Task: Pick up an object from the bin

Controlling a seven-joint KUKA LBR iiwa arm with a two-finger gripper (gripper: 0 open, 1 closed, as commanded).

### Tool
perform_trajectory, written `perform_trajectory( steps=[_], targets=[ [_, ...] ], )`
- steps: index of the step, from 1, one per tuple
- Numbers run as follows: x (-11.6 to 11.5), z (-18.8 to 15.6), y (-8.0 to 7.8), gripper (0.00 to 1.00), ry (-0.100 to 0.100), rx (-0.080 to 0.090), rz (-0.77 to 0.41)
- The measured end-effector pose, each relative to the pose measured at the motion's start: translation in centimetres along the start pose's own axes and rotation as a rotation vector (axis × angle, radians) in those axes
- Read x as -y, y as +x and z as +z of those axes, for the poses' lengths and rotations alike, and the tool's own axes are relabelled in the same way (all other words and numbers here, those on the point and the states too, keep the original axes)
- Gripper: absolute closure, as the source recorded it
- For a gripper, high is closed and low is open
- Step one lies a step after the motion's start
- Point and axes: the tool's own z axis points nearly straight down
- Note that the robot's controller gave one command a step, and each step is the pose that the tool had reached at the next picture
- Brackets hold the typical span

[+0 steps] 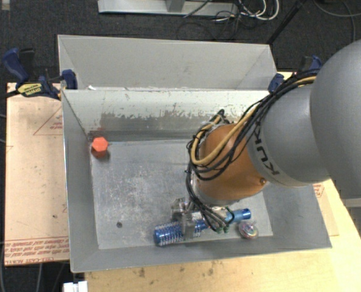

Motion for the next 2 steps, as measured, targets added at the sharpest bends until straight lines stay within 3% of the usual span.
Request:
perform_trajectory(
  steps=[1,2],
  targets=[
    [-0.37,-15.18,-3.71,1.00,0.001,-0.001,-0.021],
    [-0.35,-14.76,-3.50,0.00,0.000,-0.010,-0.021]
  ],
)
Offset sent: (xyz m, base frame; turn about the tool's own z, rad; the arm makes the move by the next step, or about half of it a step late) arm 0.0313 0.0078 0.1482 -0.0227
